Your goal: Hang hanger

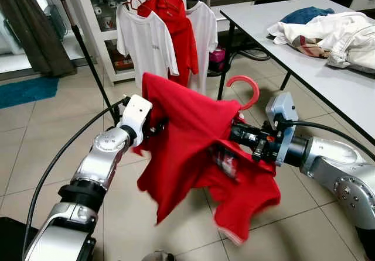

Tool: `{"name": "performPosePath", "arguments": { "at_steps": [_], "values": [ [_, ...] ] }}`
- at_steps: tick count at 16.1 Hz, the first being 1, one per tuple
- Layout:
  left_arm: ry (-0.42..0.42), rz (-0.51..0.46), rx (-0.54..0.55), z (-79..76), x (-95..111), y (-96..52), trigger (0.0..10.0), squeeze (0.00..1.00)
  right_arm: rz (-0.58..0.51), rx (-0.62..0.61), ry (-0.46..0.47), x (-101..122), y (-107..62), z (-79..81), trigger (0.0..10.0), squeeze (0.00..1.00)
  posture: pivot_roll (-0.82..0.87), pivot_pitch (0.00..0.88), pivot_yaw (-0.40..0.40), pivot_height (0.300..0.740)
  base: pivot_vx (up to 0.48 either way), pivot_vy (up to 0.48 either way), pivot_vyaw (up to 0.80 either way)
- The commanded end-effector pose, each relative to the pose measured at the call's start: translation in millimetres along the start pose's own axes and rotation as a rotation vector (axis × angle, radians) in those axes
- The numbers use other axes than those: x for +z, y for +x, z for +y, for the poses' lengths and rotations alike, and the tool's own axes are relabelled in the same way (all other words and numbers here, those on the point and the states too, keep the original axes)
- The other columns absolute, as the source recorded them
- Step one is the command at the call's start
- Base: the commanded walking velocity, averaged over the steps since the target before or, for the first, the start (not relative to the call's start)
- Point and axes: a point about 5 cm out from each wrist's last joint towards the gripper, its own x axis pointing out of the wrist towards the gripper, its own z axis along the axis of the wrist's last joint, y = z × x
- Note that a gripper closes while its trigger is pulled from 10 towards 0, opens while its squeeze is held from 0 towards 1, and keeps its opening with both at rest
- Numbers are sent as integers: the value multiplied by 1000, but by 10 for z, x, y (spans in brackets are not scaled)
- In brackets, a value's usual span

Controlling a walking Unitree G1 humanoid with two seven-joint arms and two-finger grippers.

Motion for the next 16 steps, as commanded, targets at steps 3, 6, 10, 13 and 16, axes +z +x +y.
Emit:
{"name": "performPosePath", "arguments": {
  "at_steps": [3,6,10,13,16],
  "values": [
    [-40,-49,7,-4,-5,46,0,0,-53,29,-15,119,-22,34,10000,0,-173,26,81,740,0,0,0],
    [-43,-44,19,1,-42,78,0,0,-61,34,-11,134,-33,37,10000,0,-178,23,80,740,0,0,0],
    [-26,-56,36,66,-14,116,0,0,-65,33,-3,130,-53,40,10000,0,-184,16,83,740,0,0,0],
    [-34,-64,31,64,-18,128,0,0,-67,21,-1,124,-60,35,10000,0,-189,13,85,740,0,0,0],
    [-45,-67,51,89,-55,123,0,0,-62,22,1,119,-68,45,10000,0,-191,15,83,740,0,0,0]
  ]
}}
